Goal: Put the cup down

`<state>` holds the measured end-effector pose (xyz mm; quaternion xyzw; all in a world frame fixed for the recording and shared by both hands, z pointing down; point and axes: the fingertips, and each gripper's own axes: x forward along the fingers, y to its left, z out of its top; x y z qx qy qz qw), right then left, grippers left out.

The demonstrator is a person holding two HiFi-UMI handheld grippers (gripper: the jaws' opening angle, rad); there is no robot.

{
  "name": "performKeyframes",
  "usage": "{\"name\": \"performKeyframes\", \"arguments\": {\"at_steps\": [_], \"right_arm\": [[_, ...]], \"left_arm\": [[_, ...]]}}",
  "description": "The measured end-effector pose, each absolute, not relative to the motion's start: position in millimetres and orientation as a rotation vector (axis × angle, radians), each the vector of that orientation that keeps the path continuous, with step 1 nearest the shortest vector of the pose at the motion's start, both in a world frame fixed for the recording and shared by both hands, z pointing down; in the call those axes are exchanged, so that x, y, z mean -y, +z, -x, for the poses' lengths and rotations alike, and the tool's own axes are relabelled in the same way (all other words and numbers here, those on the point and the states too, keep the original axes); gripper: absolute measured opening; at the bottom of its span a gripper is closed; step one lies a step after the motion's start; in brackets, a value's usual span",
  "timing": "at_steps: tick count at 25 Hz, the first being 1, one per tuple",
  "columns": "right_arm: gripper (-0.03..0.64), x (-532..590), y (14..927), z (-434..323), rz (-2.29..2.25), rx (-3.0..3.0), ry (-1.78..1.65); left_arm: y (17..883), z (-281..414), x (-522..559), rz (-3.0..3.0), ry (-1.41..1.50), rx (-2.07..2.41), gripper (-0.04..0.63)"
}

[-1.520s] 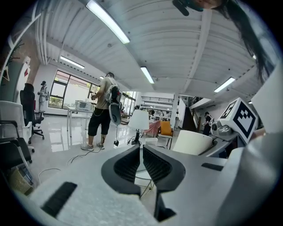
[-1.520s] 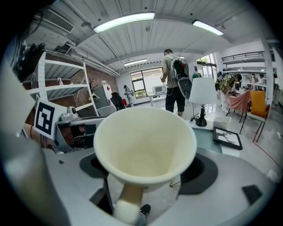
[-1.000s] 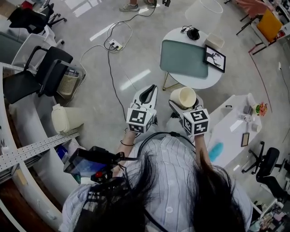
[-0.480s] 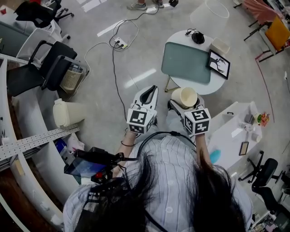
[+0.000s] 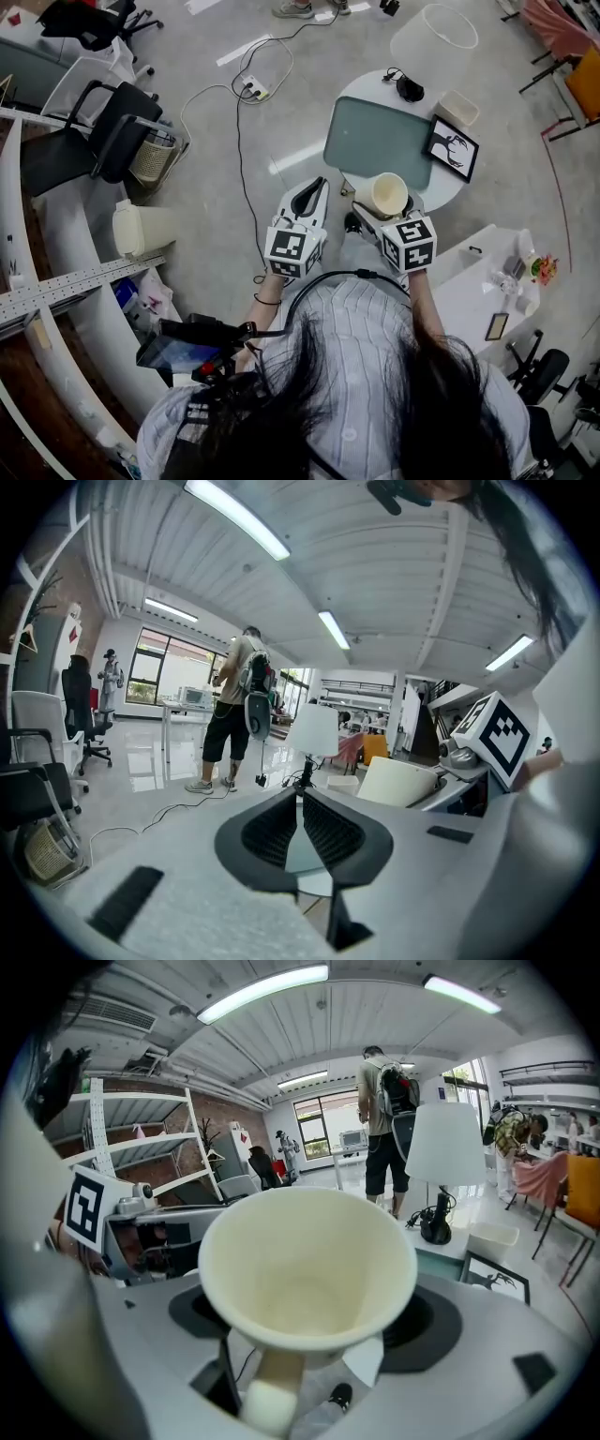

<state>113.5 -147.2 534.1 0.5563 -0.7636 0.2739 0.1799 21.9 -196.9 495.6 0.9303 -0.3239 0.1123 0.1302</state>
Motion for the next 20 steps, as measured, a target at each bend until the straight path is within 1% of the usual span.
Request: {"name": "performKeyframes", "arguments": {"at_steps": [9,20], "right_arm": [[0.42,176,553,-145,-1.508,2.187,0.805],[0.42,223,585,-177,-1.422,2.182,0.776]], "left_arm": [[507,-51,214,-2.665,0.377,0.992,0.018],[511,-67,232,-2.633,0.396,1.063,0.018]]}}
